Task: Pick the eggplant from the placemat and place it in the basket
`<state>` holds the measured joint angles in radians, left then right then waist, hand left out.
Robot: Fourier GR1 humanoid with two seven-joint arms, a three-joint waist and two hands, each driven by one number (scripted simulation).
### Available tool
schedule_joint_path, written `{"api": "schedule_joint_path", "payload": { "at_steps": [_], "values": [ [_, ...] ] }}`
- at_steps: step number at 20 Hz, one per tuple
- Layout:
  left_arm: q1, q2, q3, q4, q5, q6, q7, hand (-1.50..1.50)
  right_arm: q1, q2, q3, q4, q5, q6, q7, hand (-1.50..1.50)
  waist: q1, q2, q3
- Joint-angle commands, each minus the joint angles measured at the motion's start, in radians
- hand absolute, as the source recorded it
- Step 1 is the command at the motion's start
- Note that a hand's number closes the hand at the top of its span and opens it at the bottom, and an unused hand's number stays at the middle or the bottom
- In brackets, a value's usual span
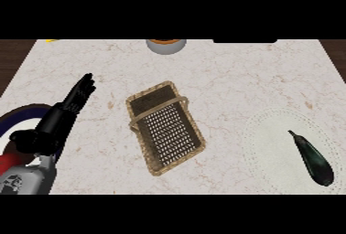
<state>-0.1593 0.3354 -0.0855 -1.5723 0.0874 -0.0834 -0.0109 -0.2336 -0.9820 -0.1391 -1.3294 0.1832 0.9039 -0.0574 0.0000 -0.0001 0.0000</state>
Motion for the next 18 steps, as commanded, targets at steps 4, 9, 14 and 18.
{"api": "schedule_joint_path", "payload": {
  "at_steps": [4,9,14,18],
  "values": [
    [0.01,0.009,0.049,-0.014,-0.001,-0.036,0.009,0.0,0.081,0.15,0.042,0.035,0.152,-0.158,-0.111,-1.5,0.001,0.0,0.0],
    [-0.058,-0.082,0.026,0.115,-0.069,-0.009,-0.051,0.0,0.047,0.207,0.049,0.074,0.241,-0.216,-0.146,-1.5,-0.002,0.002,0.0],
    [-0.012,-0.058,0.062,0.008,-0.066,-0.047,0.0,0.0,0.041,0.235,0.05,0.188,0.348,-0.289,-0.255,-1.5,0.004,0.001,0.0],
    [0.011,-0.089,0.067,0.007,-0.086,-0.053,-0.009,0.0,0.049,0.267,0.007,0.111,0.321,-0.232,-0.221,-1.5,0.001,0.0,0.0]
  ]
}}
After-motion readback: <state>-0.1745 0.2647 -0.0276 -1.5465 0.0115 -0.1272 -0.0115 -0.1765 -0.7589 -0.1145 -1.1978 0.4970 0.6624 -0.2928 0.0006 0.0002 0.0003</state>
